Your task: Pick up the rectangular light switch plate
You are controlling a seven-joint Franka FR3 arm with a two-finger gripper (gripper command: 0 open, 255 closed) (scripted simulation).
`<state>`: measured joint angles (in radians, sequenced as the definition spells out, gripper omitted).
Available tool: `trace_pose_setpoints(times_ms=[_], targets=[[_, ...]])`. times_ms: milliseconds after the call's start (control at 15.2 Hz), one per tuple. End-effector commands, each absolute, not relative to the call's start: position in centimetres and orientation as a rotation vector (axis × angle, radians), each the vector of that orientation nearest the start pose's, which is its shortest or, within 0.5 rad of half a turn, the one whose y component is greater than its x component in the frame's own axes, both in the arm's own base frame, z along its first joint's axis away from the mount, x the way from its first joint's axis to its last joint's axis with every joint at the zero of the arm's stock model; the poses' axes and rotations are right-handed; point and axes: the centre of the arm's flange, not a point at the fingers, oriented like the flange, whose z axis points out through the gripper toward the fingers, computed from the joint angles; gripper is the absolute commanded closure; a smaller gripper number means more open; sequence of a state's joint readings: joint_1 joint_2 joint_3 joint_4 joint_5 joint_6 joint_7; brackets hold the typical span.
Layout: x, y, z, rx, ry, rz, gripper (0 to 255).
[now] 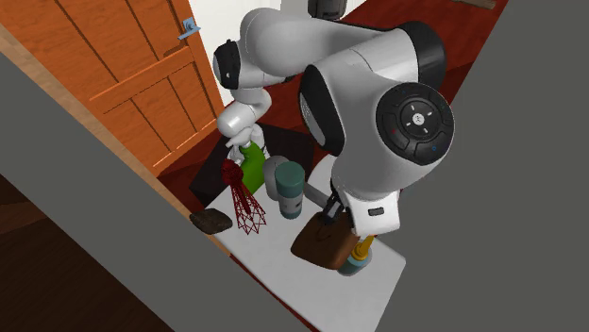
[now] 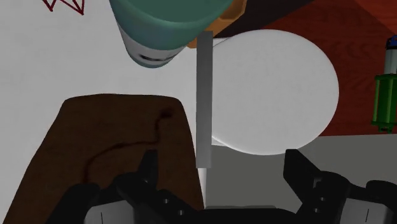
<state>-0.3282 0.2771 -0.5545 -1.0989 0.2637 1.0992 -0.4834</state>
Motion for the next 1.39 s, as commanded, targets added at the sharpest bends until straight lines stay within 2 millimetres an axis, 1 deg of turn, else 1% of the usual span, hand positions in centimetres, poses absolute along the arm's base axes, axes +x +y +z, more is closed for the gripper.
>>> trace_pose_setpoints(times_ms=[0,264,330,462,528,1122,1320], targets=[[43.3,-38.2,65.3,-2.866,0.449,0.183,0],[43.3,-38.2,63.2,-2.866,0.449,0.183,0],[43.3,-38.2,62.4,-2.866,0.449,0.183,0],[43.3,-38.2,62.4,-2.866,0.449,0.183,0],[43.3,-38.2,62.4,-2.866,0.449,0.183,255],[43.3,-38.2,62.4,-2.866,0.449,0.183,255],[43.3,-38.2,63.9,-2.866,0.449,0.183,255]])
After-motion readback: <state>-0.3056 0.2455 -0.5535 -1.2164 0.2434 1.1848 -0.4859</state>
